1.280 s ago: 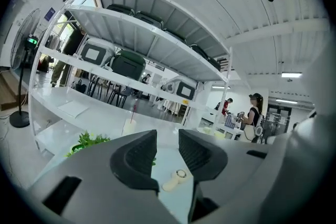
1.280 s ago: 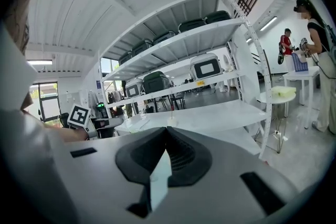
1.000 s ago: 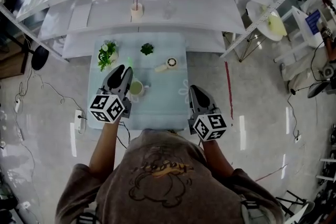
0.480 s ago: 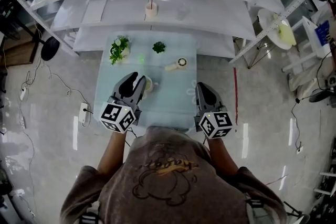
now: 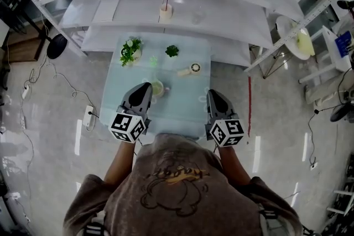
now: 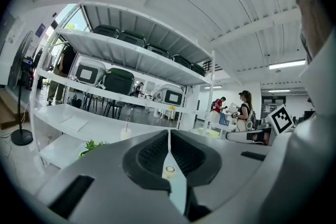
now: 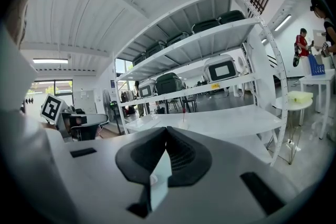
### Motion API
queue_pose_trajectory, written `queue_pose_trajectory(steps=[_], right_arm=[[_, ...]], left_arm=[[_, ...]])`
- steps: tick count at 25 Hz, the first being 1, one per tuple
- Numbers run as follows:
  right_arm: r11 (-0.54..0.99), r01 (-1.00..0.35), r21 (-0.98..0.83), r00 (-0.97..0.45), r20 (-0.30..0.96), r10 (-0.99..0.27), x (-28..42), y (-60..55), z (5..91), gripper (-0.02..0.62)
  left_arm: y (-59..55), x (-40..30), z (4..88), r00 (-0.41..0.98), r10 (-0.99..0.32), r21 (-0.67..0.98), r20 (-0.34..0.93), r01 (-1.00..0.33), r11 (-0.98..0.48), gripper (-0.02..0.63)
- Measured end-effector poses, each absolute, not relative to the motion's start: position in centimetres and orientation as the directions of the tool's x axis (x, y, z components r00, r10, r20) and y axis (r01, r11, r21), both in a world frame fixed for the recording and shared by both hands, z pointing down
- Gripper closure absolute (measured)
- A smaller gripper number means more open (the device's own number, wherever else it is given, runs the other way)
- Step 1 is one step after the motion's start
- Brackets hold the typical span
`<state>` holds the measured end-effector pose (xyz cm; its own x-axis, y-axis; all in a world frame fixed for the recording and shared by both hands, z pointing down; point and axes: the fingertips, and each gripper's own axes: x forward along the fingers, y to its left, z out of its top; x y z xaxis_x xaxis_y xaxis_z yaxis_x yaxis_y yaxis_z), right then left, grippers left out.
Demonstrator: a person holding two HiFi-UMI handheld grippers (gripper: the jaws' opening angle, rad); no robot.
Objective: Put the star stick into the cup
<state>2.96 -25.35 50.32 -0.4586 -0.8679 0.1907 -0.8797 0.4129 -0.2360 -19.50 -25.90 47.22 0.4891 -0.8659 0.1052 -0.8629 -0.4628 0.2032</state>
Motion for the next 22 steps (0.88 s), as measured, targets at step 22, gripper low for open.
queue_pose_trajectory(steps=[22], right_arm=[[0.426,-0.874,-0.233,-0.474,0.216,-0.854,3.3,-24.0,50.9,0.592]], left_arm=[[-25.9,-19.9,46.9,0.451,-0.888,0.319,0.095,-0.858,-0.402,0.584]])
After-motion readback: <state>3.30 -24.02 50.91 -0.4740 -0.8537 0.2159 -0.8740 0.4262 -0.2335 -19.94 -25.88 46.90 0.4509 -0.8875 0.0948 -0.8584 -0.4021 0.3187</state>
